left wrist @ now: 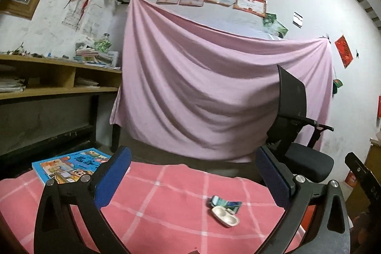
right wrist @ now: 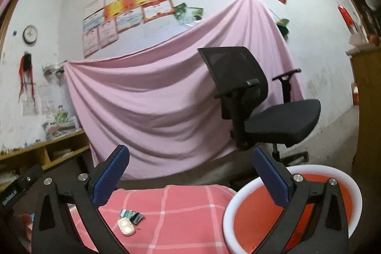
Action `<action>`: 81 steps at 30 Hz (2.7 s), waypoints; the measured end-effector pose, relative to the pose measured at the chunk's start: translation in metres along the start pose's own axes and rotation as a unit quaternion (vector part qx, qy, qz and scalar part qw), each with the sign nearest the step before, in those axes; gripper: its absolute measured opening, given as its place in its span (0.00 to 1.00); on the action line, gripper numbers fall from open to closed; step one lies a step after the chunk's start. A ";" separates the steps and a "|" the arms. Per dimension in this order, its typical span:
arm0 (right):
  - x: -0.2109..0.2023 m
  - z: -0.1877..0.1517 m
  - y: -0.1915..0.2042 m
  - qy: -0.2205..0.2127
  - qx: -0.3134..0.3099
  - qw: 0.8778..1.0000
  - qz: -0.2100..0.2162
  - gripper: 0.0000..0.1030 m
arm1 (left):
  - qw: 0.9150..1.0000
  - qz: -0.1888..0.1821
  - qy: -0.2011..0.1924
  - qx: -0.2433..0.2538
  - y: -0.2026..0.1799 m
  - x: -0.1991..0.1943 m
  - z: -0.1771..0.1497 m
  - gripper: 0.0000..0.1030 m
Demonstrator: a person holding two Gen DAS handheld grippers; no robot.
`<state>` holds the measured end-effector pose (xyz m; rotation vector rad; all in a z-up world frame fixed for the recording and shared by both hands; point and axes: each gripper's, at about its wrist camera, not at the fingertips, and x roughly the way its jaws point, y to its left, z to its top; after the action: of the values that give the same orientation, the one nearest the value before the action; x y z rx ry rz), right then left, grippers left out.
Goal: Collect trash
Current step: 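Move both grippers back to the white case and green wrapper on the table, then grasp the white plastic case with the right gripper while the left grasps the green wrapper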
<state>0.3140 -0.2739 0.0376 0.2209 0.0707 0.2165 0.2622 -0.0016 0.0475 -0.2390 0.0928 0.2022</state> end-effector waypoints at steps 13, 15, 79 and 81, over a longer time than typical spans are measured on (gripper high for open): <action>0.029 -0.021 0.047 0.055 -0.070 0.995 0.039 1.00 | 0.999 0.017 0.028 0.040 0.025 0.022 -0.008 0.99; 0.040 -0.028 0.052 0.088 -0.074 0.992 0.041 1.00 | 0.998 0.023 0.049 0.045 0.030 0.031 -0.010 0.99; 0.097 -0.088 -0.010 0.397 -0.063 0.911 0.087 0.26 | 0.897 -0.146 0.389 0.149 -0.073 0.194 -0.106 0.82; 0.098 -0.089 -0.009 0.397 -0.062 0.912 0.088 0.26 | 0.894 -0.138 0.401 0.146 -0.073 0.200 -0.109 0.78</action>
<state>0.4030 -0.2426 -0.0552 -0.0021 0.8481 0.4813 0.4655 -0.0600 -0.0648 -0.0178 0.9031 -0.2086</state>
